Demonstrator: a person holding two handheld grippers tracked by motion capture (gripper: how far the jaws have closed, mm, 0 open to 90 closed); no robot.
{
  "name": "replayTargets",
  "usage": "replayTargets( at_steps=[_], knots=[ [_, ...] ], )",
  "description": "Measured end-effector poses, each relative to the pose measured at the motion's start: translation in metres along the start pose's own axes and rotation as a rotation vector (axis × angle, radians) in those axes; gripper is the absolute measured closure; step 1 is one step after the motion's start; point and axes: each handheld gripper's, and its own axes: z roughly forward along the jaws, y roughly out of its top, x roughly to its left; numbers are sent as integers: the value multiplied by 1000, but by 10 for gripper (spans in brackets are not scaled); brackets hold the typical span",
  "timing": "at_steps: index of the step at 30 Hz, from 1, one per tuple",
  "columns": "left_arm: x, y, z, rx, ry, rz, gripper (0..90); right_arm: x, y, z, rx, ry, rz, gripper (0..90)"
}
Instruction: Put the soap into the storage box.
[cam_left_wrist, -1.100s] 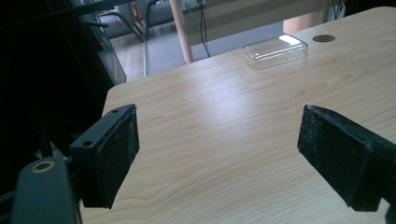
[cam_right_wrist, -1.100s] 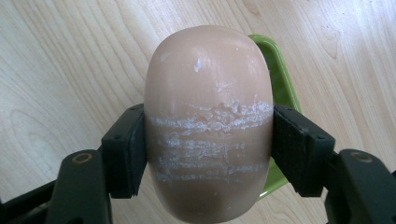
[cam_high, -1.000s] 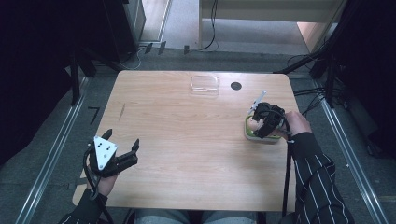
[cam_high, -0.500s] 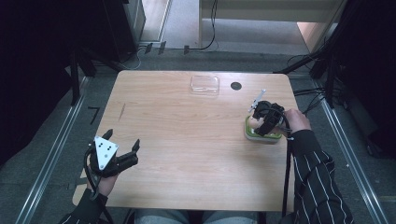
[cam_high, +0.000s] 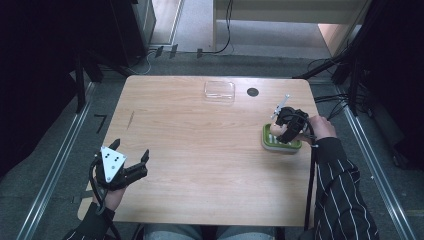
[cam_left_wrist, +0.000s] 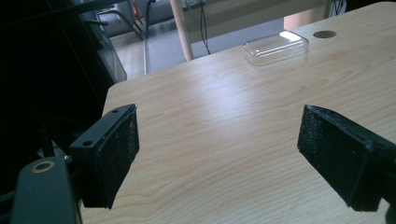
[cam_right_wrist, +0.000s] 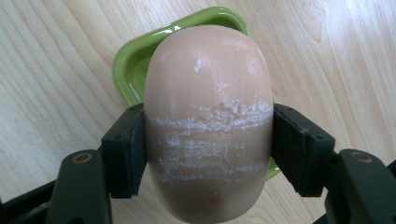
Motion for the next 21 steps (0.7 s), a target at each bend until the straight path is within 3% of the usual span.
replayTargets(
  at_steps=[17, 21],
  knots=[
    [0, 0, 0, 5, 3, 4, 133, -9, -2, 22, 15, 12, 5, 340],
    [0, 0, -1, 3, 3, 4, 132, -9, -1, 27, 27, -11, -6, 340]
  ],
)
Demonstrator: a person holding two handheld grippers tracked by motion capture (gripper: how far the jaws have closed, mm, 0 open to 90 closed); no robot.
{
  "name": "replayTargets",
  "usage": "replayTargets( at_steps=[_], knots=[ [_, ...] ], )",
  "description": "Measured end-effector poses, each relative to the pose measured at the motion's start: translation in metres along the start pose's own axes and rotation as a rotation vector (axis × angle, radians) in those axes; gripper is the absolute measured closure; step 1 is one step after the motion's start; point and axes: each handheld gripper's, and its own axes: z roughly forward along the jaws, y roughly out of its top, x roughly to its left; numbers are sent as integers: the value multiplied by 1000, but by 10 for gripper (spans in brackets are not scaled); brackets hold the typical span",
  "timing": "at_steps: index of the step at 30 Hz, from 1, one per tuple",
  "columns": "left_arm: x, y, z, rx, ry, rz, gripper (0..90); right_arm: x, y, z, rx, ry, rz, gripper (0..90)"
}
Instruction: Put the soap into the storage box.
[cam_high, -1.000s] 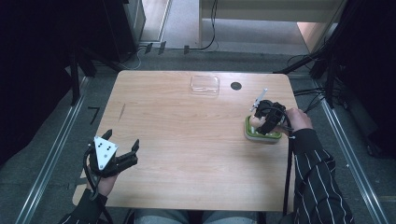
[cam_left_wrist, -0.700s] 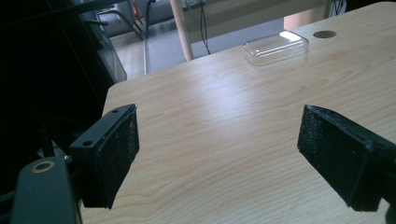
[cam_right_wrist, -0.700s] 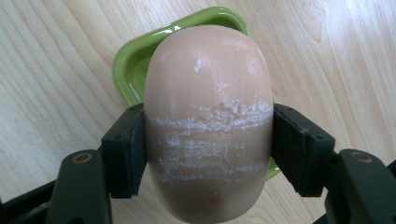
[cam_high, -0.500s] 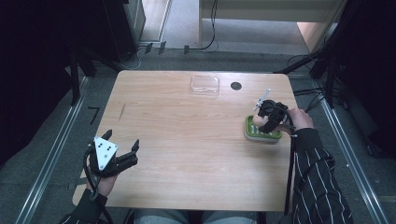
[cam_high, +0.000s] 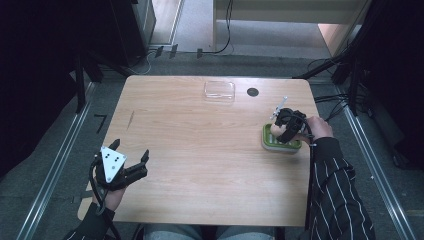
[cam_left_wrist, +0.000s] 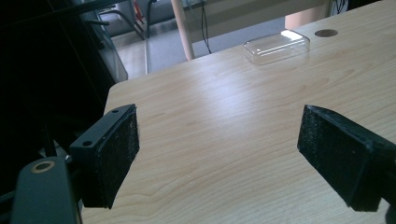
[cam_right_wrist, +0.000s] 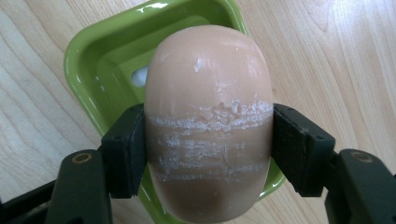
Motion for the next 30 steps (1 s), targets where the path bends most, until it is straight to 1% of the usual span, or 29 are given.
replayTargets(
  at_steps=[5, 6, 12, 14, 20, 24, 25, 27, 29, 30],
  knots=[
    [0, 0, 0, 0, 1, 1, 133, 2, 1, 5, 13, 3, -13, 340],
    [0, 0, 0, -1, 1, 1, 132, 2, 2, 6, 15, -6, -18, 340],
    [-1, 0, 0, 0, 1, 1, 132, 4, 4, 9, 18, -5, -25, 339],
    [-1, 0, 0, -1, 2, 0, 132, 5, 4, 10, 28, -5, -20, 338],
    [-1, 0, 0, -1, 2, 0, 133, 5, 4, 14, 38, -9, -29, 336],
    [0, 0, 0, -2, 2, 1, 132, 5, 4, 14, 41, -17, -29, 337],
    [0, 0, 0, -2, 2, 1, 133, 5, 4, 14, 36, -24, -23, 336],
    [-1, 0, 0, -1, 1, 0, 132, 3, 4, 11, 21, -14, -18, 336],
    [-1, 0, 0, 1, 2, 3, 133, 4, 4, 11, 30, -20, -21, 335],
    [-1, 0, 0, -1, 2, 3, 133, 4, 4, 11, 34, -15, -18, 335]
  ],
)
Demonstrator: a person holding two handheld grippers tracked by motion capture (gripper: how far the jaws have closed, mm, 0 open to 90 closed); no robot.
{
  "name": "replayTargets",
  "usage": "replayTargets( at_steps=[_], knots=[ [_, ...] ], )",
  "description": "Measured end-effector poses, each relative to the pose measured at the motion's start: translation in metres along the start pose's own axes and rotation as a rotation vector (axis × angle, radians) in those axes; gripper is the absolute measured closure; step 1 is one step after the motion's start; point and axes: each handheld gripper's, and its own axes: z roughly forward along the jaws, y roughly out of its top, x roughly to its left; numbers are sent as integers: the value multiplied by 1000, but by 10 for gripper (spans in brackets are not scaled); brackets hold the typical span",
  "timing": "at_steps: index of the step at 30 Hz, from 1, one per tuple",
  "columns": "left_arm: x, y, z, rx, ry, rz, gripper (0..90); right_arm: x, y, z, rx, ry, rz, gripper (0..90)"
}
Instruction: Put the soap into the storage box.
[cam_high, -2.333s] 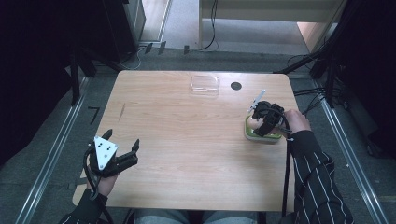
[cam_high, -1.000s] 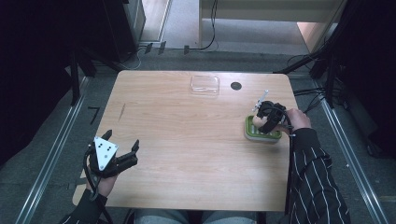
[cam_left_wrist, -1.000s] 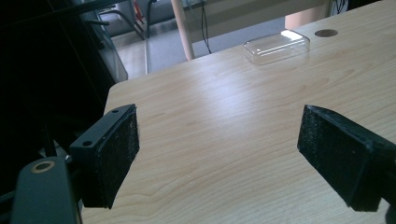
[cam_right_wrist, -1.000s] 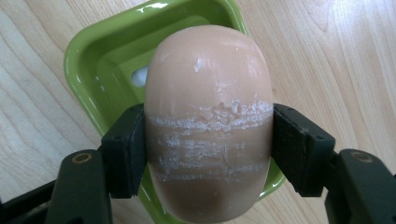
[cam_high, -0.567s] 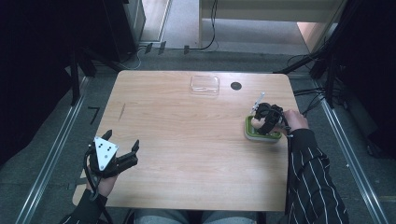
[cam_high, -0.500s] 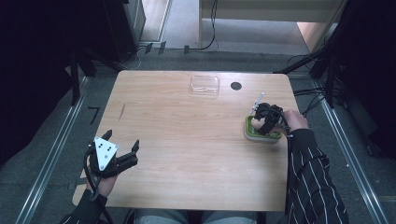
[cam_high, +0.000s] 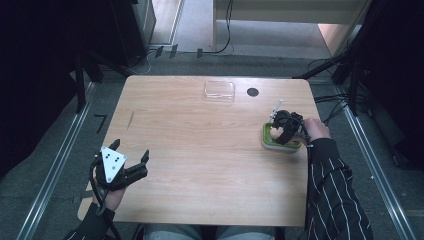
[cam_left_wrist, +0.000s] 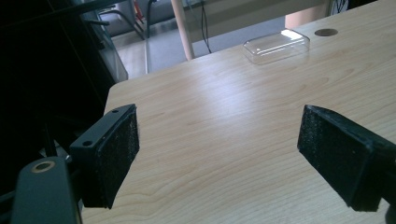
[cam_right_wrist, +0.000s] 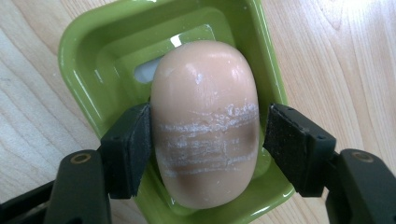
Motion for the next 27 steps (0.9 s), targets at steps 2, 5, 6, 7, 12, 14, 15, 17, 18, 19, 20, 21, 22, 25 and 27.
replayTargets(
  at_steps=[2, 5, 6, 7, 12, 14, 15, 17, 18, 19, 20, 21, 22, 25, 27],
  knots=[
    [0, 0, 0, 0, 0, 0, 133, 0, 0, 0, -2, -1, 2, 332],
    [0, 0, 0, 0, 2, 0, 132, 0, -1, -2, 1, -1, 9, 328],
    [0, 0, 0, 0, 0, 0, 133, 0, -1, -2, -2, -2, 8, 325],
    [0, 0, 0, 0, 1, 0, 132, -1, -2, -3, -2, -2, 9, 322],
    [0, 0, 0, -2, 1, 1, 132, -3, -3, -9, -13, -5, 42, 287],
    [0, 0, 0, -2, 0, 4, 132, -3, -4, -11, -14, -5, 64, 272],
    [0, 0, 0, 0, 1, 5, 133, -3, -4, -12, -26, 20, 95, 247],
    [0, 0, 0, -1, -1, 4, 132, -4, -4, -12, -30, 29, 120, 232],
    [-1, 0, 0, -1, -4, 5, 132, -4, -5, -13, -36, 38, 146, 230],
    [-1, 1, 0, -1, -5, 6, 132, -5, -5, -14, -39, 48, 168, 224],
    [-1, 1, 0, -1, -6, 7, 132, -5, -5, -15, -50, 53, 182, 209],
    [-1, 1, 0, -1, -6, 8, 132, -5, -5, -16, -51, 56, 200, 193],
    [-1, 1, 0, -2, -6, 9, 132, -4, -5, -17, -47, 61, 211, 176],
    [-1, 1, 0, -1, -8, 11, 133, -2, -6, -20, -52, 76, 237, 139],
    [-2, 1, 0, -4, -8, 11, 132, -1, -6, -22, -55, 82, 247, 132]
  ],
)
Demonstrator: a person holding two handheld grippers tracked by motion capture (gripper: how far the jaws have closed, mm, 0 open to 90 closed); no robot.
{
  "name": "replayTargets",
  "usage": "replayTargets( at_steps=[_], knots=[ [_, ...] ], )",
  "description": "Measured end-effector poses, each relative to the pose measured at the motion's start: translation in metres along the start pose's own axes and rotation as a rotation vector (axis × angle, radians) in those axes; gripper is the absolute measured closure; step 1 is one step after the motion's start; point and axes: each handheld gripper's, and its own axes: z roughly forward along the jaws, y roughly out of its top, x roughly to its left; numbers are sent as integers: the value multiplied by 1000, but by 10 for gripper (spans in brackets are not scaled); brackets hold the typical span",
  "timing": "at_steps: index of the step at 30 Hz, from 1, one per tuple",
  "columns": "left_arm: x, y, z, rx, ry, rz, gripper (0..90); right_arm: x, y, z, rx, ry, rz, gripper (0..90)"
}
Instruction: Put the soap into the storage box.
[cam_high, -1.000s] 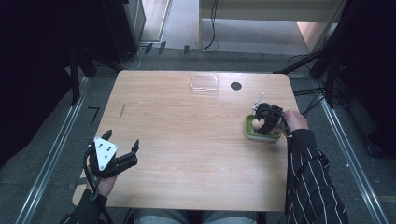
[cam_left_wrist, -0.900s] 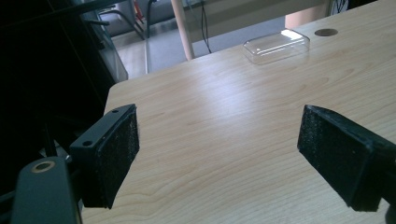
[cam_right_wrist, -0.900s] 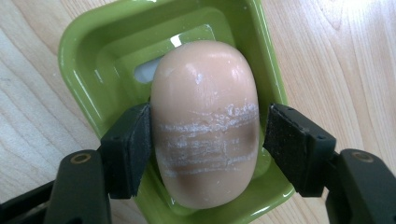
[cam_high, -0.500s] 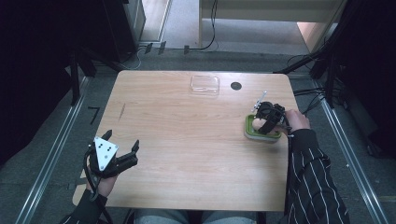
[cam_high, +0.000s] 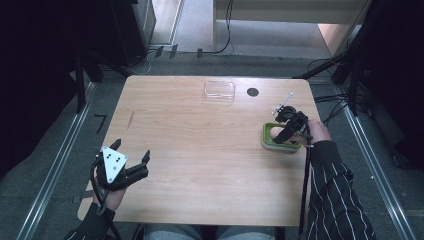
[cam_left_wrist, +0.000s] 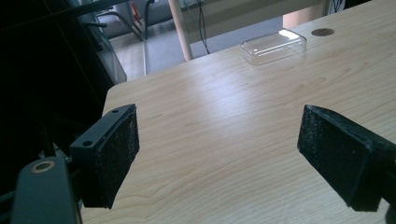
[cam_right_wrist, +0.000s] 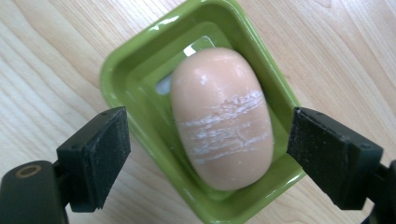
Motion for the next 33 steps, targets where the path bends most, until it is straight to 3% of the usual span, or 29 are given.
replayTargets(
  at_steps=[22, 33],
  knots=[
    [-2, 1, 3, 3, -16, 3, 132, 34, 3, -4, 76, 29, -13, 40],
    [-2, 2, 3, 2, -23, 5, 133, 61, 3, -8, 102, 22, -32, 26]
  ],
)
